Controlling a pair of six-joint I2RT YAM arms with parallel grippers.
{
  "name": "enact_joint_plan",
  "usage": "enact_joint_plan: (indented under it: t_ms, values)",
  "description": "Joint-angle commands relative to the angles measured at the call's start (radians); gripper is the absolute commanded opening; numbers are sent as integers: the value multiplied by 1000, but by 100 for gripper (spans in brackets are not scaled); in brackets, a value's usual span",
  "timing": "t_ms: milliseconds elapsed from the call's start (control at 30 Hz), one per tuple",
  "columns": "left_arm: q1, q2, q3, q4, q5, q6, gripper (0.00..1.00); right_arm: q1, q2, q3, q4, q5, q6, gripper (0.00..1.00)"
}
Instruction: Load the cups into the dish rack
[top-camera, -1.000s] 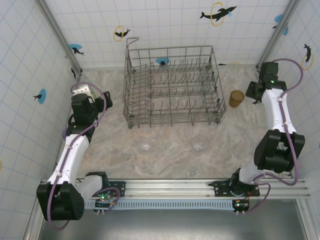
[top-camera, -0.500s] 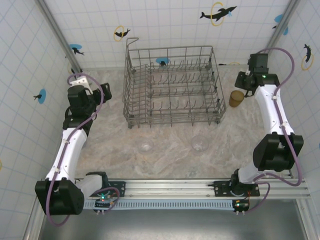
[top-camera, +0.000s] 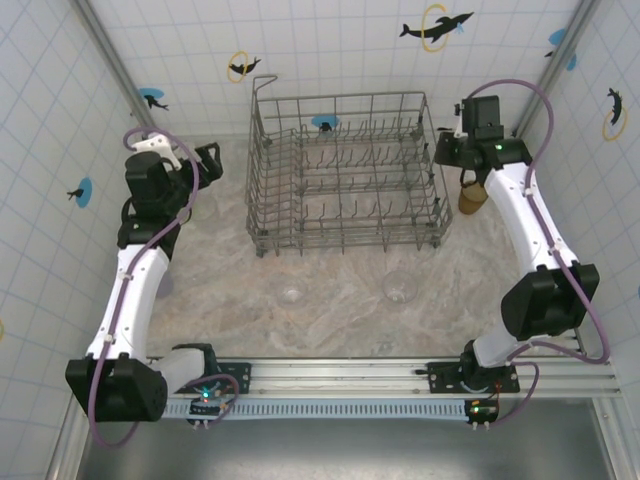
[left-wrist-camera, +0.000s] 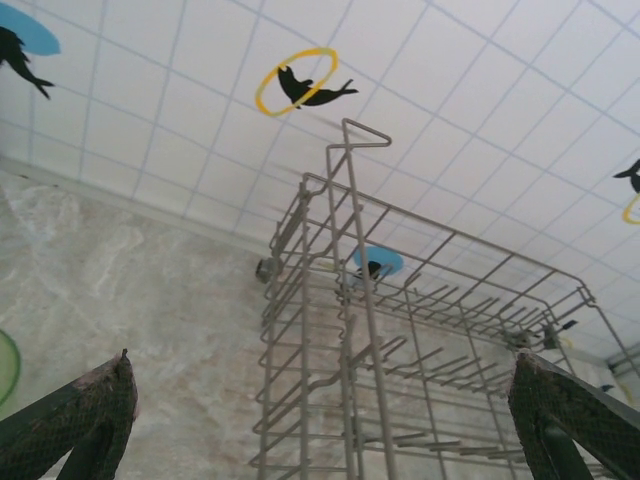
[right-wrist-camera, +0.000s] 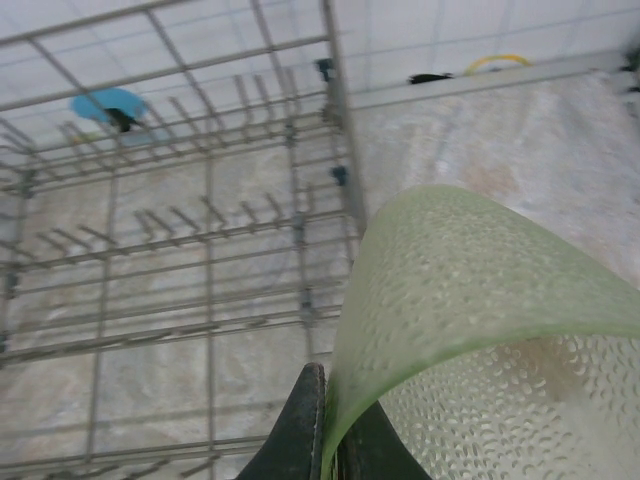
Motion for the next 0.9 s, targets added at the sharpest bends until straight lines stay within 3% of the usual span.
enact_joint_plan:
  t_ms: [0, 200, 467, 867]
  values:
    - [-14, 30, 32, 18, 59, -46, 98, 26, -25, 9, 89, -121, 19, 0]
    - [-63, 66, 53, 55, 50, -75, 98, 59, -29, -33, 147, -210, 61, 0]
    - [-156, 145, 106, 79, 30, -78, 98, 66, -90, -233, 411, -371, 186, 0]
    - [-238, 240, 181, 156, 70, -153, 98, 97, -105, -373, 728, -550, 306, 0]
